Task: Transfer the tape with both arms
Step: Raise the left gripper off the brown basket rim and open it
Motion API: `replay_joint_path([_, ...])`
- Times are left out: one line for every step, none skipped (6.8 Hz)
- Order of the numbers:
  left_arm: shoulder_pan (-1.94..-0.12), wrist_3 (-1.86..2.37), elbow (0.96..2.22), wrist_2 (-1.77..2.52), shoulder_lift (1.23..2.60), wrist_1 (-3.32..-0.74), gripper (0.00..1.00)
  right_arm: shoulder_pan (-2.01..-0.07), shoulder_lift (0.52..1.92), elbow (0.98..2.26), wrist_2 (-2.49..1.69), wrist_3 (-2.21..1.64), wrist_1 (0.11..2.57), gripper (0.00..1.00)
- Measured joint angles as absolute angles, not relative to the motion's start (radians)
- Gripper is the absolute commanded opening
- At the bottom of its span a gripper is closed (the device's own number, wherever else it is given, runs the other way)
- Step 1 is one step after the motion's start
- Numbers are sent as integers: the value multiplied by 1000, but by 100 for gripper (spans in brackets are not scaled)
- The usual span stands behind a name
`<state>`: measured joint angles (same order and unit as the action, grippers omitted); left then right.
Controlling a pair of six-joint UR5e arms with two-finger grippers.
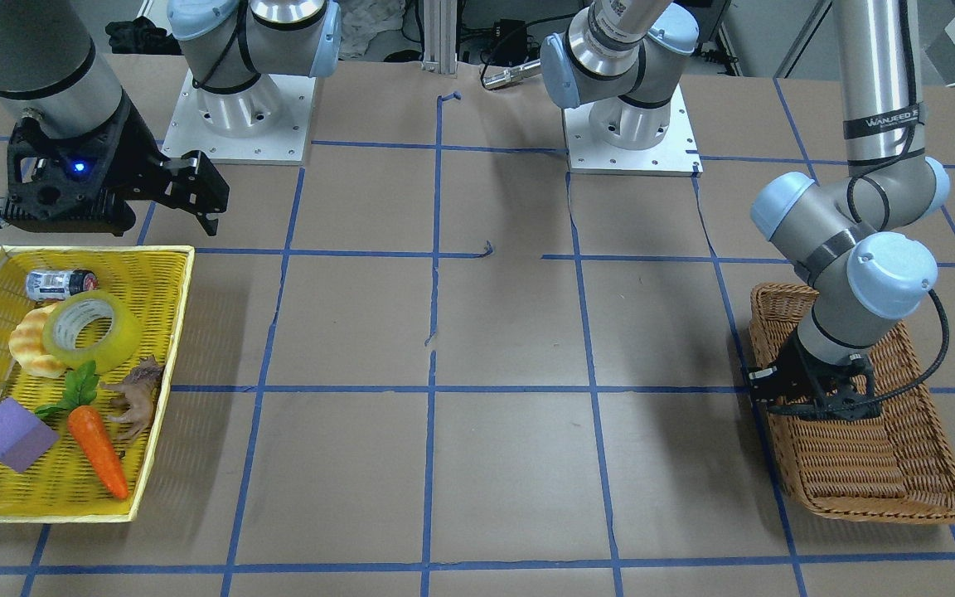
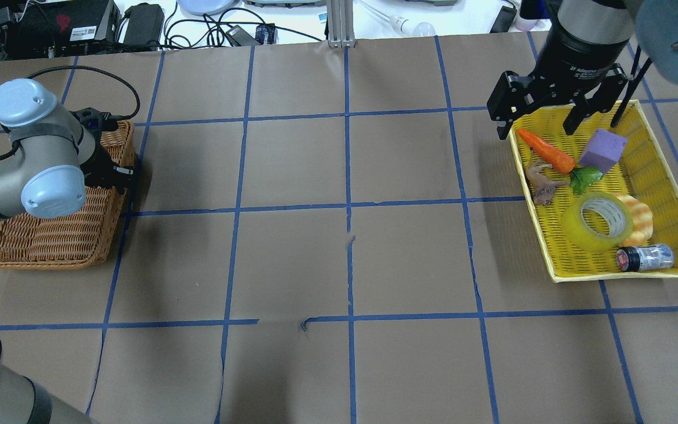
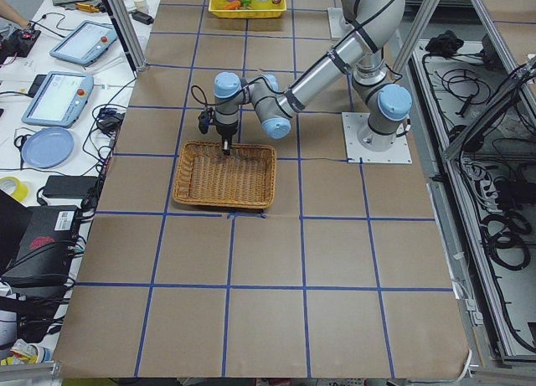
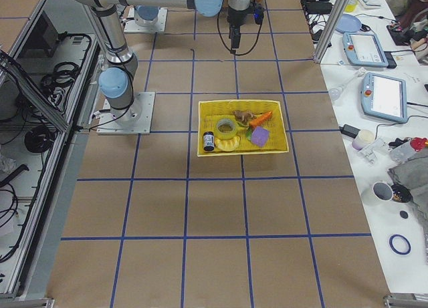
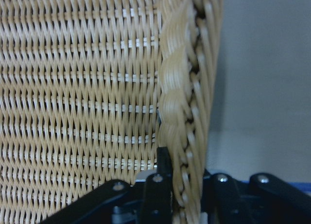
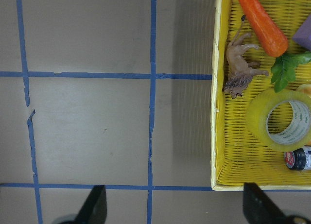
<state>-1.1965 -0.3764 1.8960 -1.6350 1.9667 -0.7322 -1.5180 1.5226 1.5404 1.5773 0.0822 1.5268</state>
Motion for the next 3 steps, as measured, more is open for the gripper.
replay_joint_path([-1197, -377, 1896, -1636, 1970, -715, 99, -1517, 1522, 1541, 1581, 83, 1527, 100])
replay_joint_path([-1197, -377, 1896, -1635, 1976, -678, 99, -1517, 1522, 1541, 1583, 83, 1527, 100])
replay_joint_path([-1204, -370, 1892, -1634, 1968, -659, 99, -1517, 1522, 1540, 1583, 83, 1527, 100])
